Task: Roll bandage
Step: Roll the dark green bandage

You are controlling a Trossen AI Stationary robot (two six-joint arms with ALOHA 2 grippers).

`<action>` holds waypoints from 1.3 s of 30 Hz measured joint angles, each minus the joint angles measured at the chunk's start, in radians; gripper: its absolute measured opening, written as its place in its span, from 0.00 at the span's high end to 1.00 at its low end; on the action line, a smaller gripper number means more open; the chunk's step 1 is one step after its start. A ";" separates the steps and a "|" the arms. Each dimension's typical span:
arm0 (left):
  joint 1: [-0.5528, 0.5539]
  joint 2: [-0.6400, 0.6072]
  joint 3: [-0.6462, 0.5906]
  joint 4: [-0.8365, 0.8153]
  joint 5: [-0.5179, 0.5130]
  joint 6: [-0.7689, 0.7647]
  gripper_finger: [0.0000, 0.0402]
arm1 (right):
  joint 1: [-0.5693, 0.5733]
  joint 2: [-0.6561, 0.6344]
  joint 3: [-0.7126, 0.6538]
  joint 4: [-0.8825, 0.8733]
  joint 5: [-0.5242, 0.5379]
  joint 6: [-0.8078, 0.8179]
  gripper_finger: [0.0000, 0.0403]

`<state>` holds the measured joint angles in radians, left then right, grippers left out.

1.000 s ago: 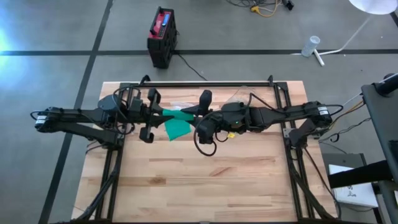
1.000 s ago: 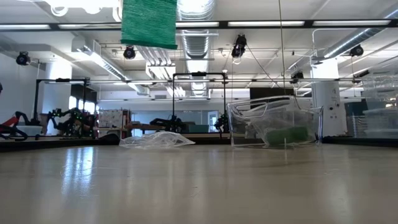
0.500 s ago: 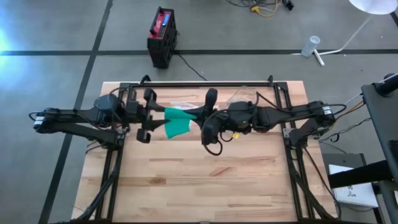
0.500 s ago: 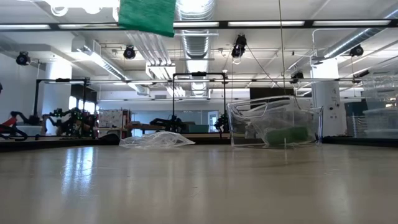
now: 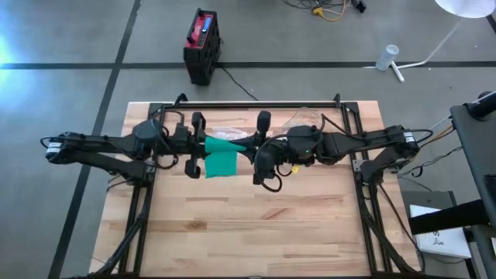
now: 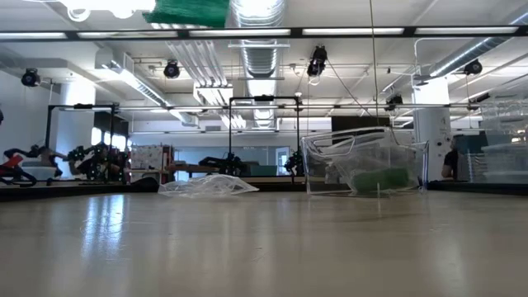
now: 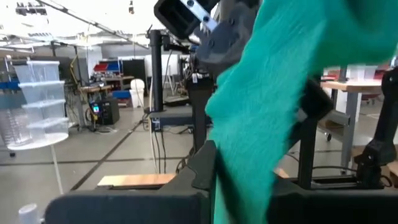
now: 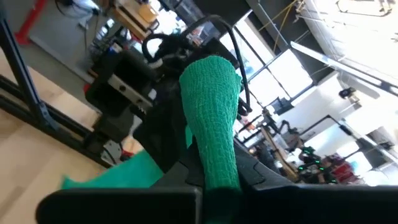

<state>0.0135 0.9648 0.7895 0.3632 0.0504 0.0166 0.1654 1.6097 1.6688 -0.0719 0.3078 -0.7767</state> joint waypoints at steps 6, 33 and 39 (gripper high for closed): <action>0.000 0.000 -0.010 -0.021 -0.010 -0.003 1.00 | 0.000 -0.033 0.002 -0.002 -0.055 0.077 0.96; 0.000 -0.041 -0.018 -0.116 -0.063 0.171 0.70 | -0.022 -0.003 -0.038 0.182 0.117 -0.139 0.98; 0.000 -0.183 -0.018 -0.279 -0.097 0.192 0.45 | -0.024 -0.003 -0.072 0.203 0.156 -0.245 0.98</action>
<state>0.0139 0.7819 0.7719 0.0846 -0.0463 0.2086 0.1413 1.6071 1.5966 0.1308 0.4642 -1.0216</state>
